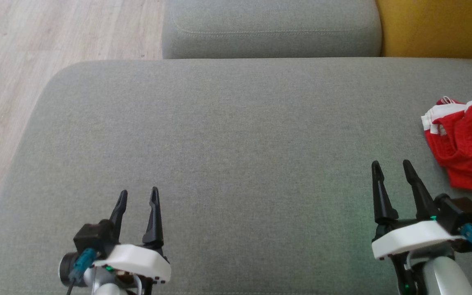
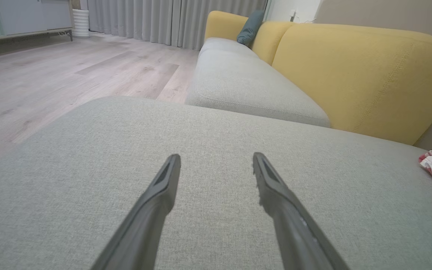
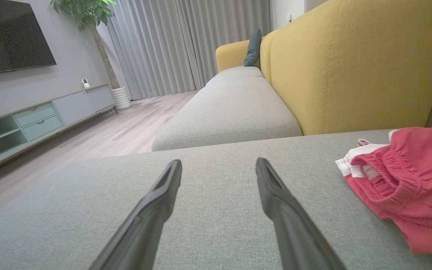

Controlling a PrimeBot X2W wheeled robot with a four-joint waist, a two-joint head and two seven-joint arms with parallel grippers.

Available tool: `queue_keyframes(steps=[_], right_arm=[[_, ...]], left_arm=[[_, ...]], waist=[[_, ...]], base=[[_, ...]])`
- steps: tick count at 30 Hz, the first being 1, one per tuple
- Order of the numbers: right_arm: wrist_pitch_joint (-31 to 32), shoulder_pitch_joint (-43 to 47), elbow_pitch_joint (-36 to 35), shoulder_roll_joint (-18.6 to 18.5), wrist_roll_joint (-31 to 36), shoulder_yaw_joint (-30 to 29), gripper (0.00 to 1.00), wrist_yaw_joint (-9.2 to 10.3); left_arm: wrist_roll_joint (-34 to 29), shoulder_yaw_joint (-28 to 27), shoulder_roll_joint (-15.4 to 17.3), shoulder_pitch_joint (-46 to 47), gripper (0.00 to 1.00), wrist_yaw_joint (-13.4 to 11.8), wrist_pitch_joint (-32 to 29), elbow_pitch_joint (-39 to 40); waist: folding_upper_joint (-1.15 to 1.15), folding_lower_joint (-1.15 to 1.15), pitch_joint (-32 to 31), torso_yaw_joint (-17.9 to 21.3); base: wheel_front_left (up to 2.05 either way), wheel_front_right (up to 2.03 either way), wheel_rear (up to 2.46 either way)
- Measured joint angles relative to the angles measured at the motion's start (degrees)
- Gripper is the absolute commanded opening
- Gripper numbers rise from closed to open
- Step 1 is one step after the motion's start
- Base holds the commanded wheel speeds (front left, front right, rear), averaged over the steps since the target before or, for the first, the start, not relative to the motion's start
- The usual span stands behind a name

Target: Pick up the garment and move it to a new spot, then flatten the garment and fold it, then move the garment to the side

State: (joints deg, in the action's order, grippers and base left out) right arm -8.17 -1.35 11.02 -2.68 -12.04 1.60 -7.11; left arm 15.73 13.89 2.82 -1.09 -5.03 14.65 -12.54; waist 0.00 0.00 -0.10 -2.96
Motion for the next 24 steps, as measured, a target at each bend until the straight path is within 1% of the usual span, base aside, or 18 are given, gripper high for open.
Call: queue_keyframes(steps=[12, 13, 18, 24], right_arm=[[0.96, 0.99, -0.41, 0.01, 0.00, -0.03, 1.00, 0.00], [0.94, 0.99, -0.10, 0.02, 0.00, -0.04, 0.00, 0.00], [1.01, 3.02, 4.78, 0.13, -0.05, 0.00, 0.00, 0.01], [1.23, 4.11, 5.16, 0.13, -3.68, -0.05, 0.00, 0.01]], left_arm=[[0.09, 0.21, 0.00, 0.01, 1.00, -0.01, 0.00, -0.02], [0.08, 0.21, -0.01, 0.01, 0.00, -0.01, -0.01, -0.25], [0.12, 0.29, -0.02, -2.21, 0.00, -0.01, -0.10, -4.78], [3.86, 0.11, 0.00, -3.21, 0.00, 0.52, -0.82, -5.24]], waist=[[0.00, 0.00, 0.04, 0.64], [0.00, 0.00, 0.04, 0.72], [0.00, 0.00, 0.03, 0.77], [0.00, 0.00, 0.05, 0.88]], base=[[0.00, 0.00, 0.00], [0.00, 0.00, 0.00], [0.00, 0.00, 0.00], [0.00, 0.00, 0.00]])
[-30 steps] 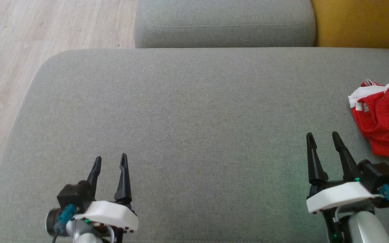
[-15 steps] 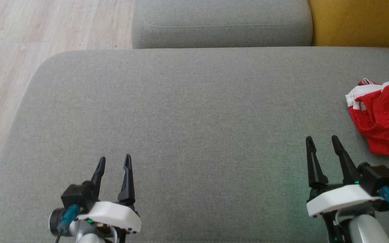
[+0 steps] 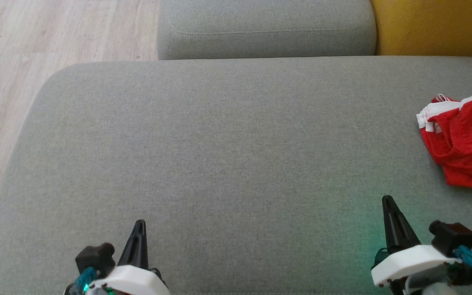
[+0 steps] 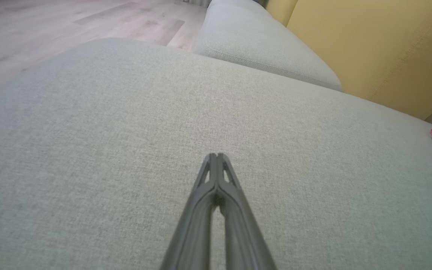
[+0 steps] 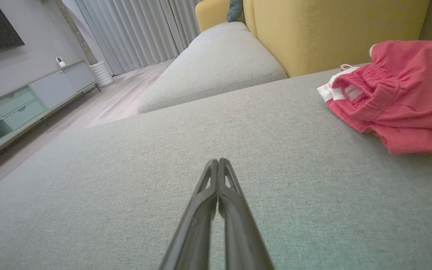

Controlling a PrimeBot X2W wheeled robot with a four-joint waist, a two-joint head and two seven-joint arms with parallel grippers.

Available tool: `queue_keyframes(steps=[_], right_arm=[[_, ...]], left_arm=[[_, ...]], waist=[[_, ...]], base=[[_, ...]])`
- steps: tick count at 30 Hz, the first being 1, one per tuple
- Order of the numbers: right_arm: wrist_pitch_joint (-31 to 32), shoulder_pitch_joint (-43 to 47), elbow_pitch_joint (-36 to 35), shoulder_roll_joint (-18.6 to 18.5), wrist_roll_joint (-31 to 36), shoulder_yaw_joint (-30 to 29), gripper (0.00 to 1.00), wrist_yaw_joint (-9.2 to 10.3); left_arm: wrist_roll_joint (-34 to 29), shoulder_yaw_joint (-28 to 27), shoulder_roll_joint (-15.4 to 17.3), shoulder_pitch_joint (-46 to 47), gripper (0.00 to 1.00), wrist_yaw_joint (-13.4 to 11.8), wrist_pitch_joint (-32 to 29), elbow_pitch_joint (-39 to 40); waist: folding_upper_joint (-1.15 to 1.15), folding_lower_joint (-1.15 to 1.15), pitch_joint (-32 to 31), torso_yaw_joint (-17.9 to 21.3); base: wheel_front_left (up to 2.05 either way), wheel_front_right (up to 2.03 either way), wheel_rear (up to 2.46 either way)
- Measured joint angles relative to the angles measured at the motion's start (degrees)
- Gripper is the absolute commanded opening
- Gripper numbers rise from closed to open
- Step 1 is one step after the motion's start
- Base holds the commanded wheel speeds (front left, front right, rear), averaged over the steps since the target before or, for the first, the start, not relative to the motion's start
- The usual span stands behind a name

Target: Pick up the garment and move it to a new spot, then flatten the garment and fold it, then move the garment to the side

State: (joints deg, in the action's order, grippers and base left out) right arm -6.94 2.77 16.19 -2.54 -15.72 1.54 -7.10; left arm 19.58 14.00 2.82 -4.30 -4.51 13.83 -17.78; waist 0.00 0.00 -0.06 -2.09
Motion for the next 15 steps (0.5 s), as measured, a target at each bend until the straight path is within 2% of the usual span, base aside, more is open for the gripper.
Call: queue_keyframes(steps=[15], right_arm=[[1.48, -0.10, 0.00, 0.00, -9.15, -0.56, 0.00, 0.00]], left_arm=[[8.92, -1.71, 0.15, 0.49, 0.00, 1.05, -1.93, 0.02]], waist=[[0.00, 0.00, 0.02, 0.25]], base=[[0.00, 0.00, 0.00]])
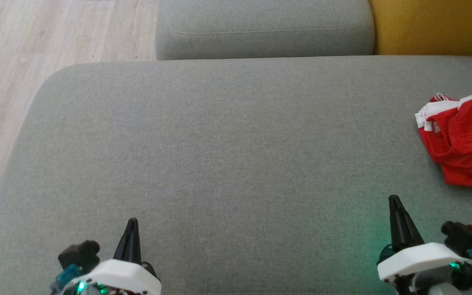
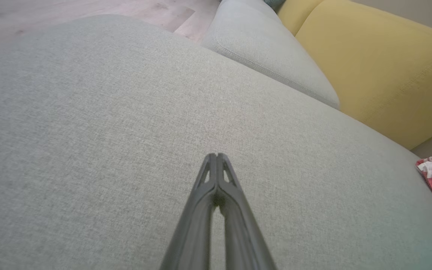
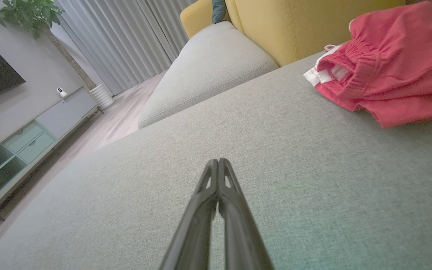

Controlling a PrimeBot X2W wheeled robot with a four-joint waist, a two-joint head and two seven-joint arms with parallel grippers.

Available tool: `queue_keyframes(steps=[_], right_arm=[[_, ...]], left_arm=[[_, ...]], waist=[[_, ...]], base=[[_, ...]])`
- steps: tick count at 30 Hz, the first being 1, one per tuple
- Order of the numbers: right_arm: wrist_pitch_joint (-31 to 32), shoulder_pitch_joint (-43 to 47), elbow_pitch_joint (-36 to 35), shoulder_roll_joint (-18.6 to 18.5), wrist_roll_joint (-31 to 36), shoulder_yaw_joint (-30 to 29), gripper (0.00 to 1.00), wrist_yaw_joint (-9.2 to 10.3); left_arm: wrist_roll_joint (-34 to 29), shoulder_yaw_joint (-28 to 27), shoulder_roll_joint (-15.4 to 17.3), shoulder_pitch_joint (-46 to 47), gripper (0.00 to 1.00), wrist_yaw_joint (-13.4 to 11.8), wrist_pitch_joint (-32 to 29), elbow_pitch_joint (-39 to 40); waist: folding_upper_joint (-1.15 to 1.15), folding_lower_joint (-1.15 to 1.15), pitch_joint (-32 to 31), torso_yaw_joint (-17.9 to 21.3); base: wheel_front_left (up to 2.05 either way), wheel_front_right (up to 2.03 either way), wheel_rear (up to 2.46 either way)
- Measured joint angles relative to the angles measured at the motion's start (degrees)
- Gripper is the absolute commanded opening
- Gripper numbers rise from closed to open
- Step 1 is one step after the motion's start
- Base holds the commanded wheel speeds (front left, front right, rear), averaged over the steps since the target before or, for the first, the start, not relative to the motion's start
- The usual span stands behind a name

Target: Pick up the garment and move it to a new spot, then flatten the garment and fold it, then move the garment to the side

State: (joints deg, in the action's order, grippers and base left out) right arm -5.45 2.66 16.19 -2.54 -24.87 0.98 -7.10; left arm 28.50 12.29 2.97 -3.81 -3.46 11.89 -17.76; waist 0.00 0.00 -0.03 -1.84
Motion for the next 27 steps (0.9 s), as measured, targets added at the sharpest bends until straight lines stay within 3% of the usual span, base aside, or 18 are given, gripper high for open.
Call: queue_keyframes(steps=[27], right_arm=[[2.66, -1.20, -0.03, -0.02, -17.48, -1.80, 0.00, 0.00]], left_arm=[[16.84, -3.38, 0.23, 1.70, 0.00, 2.81, -3.89, 0.54]], waist=[[0.00, 0.00, 0.06, 0.47]], base=[[0.00, 0.00, 0.00]])
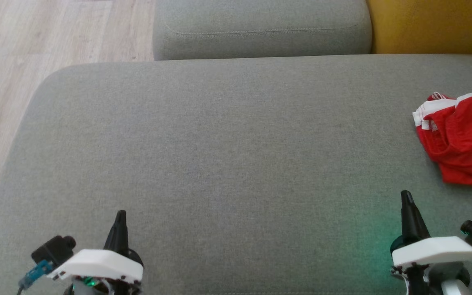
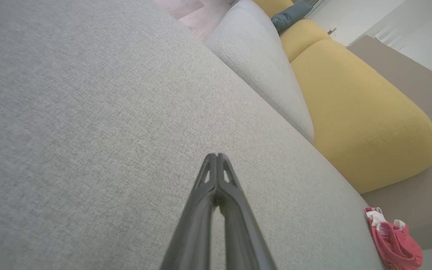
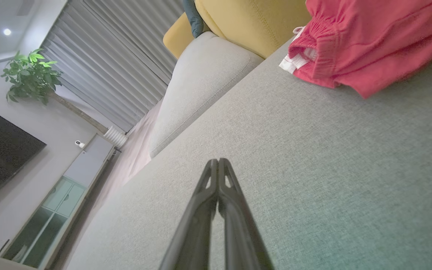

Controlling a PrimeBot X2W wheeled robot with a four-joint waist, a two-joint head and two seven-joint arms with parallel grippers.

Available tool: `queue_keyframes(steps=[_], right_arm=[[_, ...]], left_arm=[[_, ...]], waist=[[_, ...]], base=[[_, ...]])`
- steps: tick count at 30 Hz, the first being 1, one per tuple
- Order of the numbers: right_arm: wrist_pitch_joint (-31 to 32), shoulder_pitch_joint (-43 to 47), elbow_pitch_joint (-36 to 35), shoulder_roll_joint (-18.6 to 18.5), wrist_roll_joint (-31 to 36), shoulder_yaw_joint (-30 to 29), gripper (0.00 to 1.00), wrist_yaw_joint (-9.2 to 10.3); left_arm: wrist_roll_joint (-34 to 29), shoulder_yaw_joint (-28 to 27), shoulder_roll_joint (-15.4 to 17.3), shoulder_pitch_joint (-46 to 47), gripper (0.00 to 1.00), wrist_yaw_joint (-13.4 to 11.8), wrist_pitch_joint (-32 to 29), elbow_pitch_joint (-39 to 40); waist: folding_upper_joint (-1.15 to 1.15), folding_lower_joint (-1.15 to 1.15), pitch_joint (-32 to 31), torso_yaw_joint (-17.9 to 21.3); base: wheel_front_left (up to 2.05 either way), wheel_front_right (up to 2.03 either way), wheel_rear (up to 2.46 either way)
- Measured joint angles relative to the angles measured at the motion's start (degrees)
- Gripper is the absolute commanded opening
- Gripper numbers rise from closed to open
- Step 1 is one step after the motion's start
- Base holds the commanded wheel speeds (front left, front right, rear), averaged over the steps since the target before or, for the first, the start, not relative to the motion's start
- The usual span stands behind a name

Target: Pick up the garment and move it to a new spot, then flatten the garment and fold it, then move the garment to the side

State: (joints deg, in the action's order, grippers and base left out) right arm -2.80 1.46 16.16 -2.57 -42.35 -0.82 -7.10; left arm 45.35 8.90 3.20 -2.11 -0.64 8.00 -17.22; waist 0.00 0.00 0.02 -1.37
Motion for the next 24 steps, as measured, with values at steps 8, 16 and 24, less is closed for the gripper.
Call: queue_keyframes(steps=[8, 16, 24], right_arm=[[0.89, -0.86, 0.00, 0.00, -5.12, -0.54, 0.00, 0.00], [1.90, -1.01, -0.01, -0.01, -10.85, -1.35, 0.00, 0.00], [2.80, -1.10, -0.01, -0.01, -15.95, -1.80, 0.00, 0.00]], left_arm=[[4.94, -0.73, 0.07, 0.35, 0.00, 0.71, -1.45, 0.23], [10.53, -2.31, 0.11, 0.96, 0.00, 1.67, -2.89, 0.30], [15.37, -3.39, 0.11, 1.42, 0.00, 2.26, -4.06, 0.45]], waist=[[0.00, 0.00, 0.01, 0.14], [0.00, 0.00, 0.04, 0.30], [0.00, 0.00, 0.05, 0.44]], base=[[0.00, 0.00, 0.00], [0.00, 0.00, 0.00], [0.00, 0.00, 0.00]])
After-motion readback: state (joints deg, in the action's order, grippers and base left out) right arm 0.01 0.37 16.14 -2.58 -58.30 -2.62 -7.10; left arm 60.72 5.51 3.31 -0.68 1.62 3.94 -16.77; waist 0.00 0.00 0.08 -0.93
